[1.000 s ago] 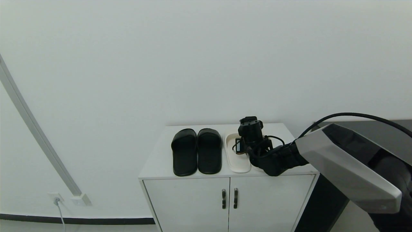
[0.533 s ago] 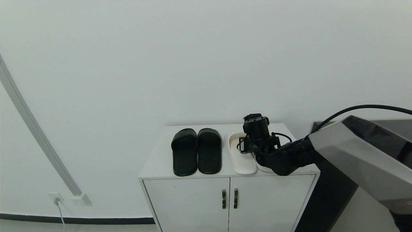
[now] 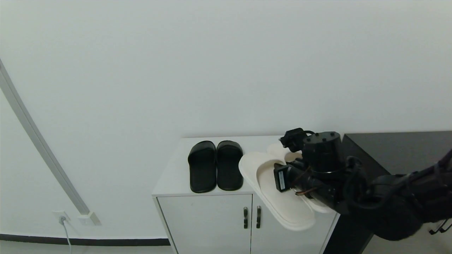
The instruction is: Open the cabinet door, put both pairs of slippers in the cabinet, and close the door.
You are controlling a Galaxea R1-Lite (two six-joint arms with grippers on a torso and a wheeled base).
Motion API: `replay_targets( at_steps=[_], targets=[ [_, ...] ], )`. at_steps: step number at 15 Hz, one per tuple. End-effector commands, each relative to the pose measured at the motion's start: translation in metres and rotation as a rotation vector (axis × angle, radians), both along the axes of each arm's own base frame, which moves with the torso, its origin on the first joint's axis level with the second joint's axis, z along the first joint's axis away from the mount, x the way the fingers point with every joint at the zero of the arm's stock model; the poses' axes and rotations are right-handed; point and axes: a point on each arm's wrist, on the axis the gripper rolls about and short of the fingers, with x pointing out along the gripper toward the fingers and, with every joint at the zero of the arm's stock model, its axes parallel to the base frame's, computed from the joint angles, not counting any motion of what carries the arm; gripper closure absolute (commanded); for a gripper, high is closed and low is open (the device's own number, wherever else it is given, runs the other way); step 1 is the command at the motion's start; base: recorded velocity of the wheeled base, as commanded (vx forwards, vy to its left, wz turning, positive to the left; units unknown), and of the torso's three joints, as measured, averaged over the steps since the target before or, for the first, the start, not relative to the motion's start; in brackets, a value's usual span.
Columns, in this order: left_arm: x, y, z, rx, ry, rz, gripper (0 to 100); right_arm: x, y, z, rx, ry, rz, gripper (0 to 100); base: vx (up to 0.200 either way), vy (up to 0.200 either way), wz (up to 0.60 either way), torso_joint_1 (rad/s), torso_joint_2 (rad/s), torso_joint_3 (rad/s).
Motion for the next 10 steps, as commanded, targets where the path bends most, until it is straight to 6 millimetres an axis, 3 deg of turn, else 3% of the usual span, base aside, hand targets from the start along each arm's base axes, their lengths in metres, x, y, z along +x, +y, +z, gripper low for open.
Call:
replay_targets(
  at_steps=[1, 5, 10],
  targets=[
    [0.0, 0.0, 0.0, -0.002, 0.001, 0.002, 100, -0.039, -0.02, 0.02, 0.034, -0.022, 0.145, 100, 0.0, 0.0, 0.0, 0.0, 0.0, 0.0],
    [0.0, 0.0, 0.0, 0.0, 0.001, 0.0, 100, -0.067, -0.042, 0.019, 0.101, 0.001, 0.384, 100, 0.0, 0.0, 0.0, 0.0, 0.0, 0.0],
    [0.0, 0.0, 0.0, 0.001, 0.002, -0.001, 100, -0.068, -0.042, 0.017, 0.076, -0.009, 0.395, 100, 0.0, 0.0, 0.0, 0.0, 0.0, 0.0]
  ],
)
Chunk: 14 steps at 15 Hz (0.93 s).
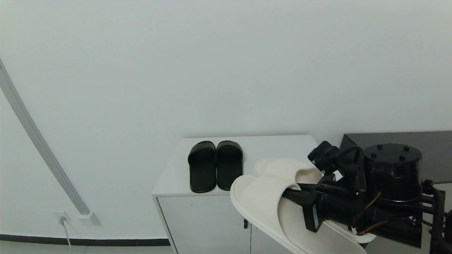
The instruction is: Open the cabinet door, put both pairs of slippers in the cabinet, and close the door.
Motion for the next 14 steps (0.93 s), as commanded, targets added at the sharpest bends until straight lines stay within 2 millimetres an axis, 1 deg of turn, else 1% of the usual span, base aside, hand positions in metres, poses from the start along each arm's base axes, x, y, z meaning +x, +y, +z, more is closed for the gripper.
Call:
replay_targets(
  at_steps=[1, 7, 9, 12, 14],
  targets=[
    [0.0, 0.0, 0.0, 0.0, 0.001, -0.001, 100, 0.0, -0.001, 0.003, 0.011, -0.006, 0.003, 100, 0.0, 0.0, 0.0, 0.0, 0.0, 0.0],
    [0.0, 0.0, 0.0, -0.001, 0.002, 0.001, 100, -0.002, -0.002, -0.003, -0.012, 0.008, 0.0, 100, -0.2, 0.0, 0.0, 0.002, 0.0, 0.003],
    [0.0, 0.0, 0.0, 0.0, 0.002, -0.001, 100, -0.002, -0.002, -0.005, -0.024, 0.007, 0.002, 100, 0.0, 0.0, 0.0, 0.0, 0.0, 0.0],
    [0.0, 0.0, 0.0, 0.0, 0.001, -0.001, 100, -0.002, -0.003, -0.015, -0.08, -0.004, 0.017, 100, 0.0, 0.0, 0.0, 0.0, 0.0, 0.0],
    [0.0, 0.0, 0.0, -0.001, 0.001, -0.001, 100, -0.004, -0.003, -0.014, -0.077, -0.006, 0.021, 100, 0.0, 0.0, 0.0, 0.0, 0.0, 0.0]
  ],
)
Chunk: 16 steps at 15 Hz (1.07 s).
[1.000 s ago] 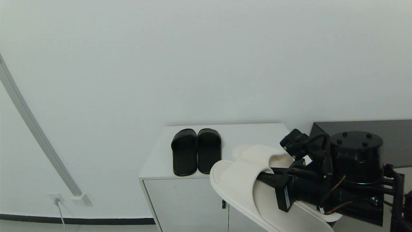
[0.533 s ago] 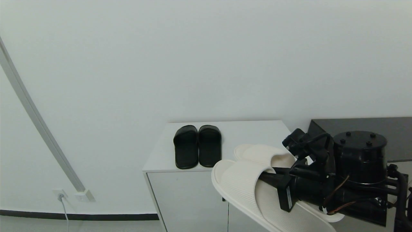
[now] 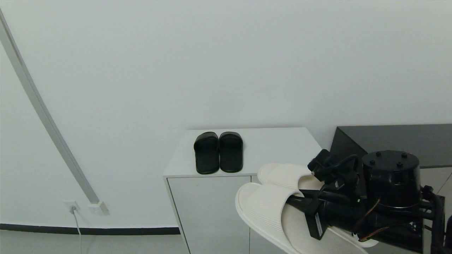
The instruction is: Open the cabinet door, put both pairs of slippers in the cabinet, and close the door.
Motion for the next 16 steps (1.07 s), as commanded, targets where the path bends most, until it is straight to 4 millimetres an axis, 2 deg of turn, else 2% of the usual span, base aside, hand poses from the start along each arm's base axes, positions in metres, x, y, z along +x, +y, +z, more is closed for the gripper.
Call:
replay_targets(
  at_steps=[1, 10, 15, 16],
  targets=[
    [0.0001, 0.0, -0.0001, 0.0, 0.002, 0.0, 100, -0.0001, -0.0003, -0.0036, -0.011, 0.009, 0.0, 100, 0.0, 0.0, 0.0, 0.0, 0.0, 0.0],
    [0.0001, 0.0, 0.0, 0.0, 0.001, 0.0, 100, -0.0001, 0.0013, -0.0085, -0.024, 0.022, 0.006, 100, 0.0, 0.0, 0.0, 0.0, 0.0, 0.0],
    [0.0001, 0.0, -0.0001, 0.001, 0.002, 0.0, 100, -0.0011, 0.0025, -0.0098, -0.028, 0.026, 0.012, 100, 0.0, 0.0, 0.0, -0.147, 0.34, 0.183],
    [0.0001, 0.0, -0.0001, 0.001, 0.002, -0.001, 0, -0.001, 0.0027, -0.0102, -0.029, 0.027, 0.012, 100, 0.0, 0.0, 0.0, -0.168, 0.41, 0.222]
  ],
)
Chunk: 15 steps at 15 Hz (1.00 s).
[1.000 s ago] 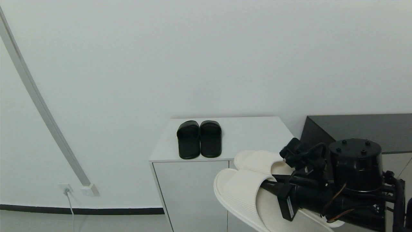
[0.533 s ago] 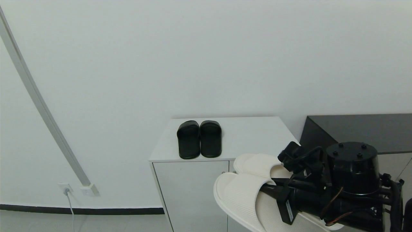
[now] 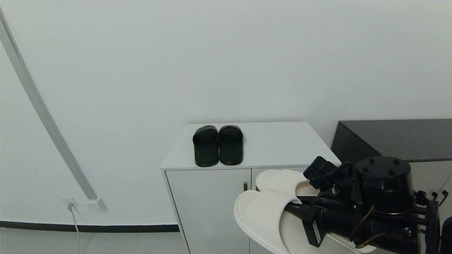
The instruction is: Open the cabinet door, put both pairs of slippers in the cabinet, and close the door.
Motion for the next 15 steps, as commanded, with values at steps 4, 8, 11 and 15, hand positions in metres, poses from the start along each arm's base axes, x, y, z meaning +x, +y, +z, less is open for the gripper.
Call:
replay_targets(
  at_steps=[4, 8, 11, 15],
  targets=[
    [0.0001, 0.0, 0.0001, 0.001, 0.0, 0.0, 0, -0.0014, 0.0037, -0.0053, -0.015, 0.012, 0.014, 100, 0.0, 0.0, 0.0, -0.207, 0.48, 0.276],
    [0.0001, 0.0, -0.0001, 0.001, 0.002, 0.0, 0, -0.0026, 0.0042, -0.0053, -0.015, 0.012, 0.019, 100, 0.0, 0.0, 0.0, -0.223, 0.55, 0.325],
    [0.0001, 0.0, -0.0001, 0.0, 0.002, 0.0, 0, -0.0032, 0.0048, -0.0053, -0.015, 0.012, 0.022, 100, 0.0, 0.0, 0.0, -0.212, 0.53, 0.325],
    [0.0001, 0.0, -0.0001, 0.0, 0.002, 0.0, 0, -0.0068, 0.0052, -0.0048, -0.01, 0.008, 0.034, 100, 0.0, 0.0, 0.0, -0.187, 0.51, 0.322]
  ],
)
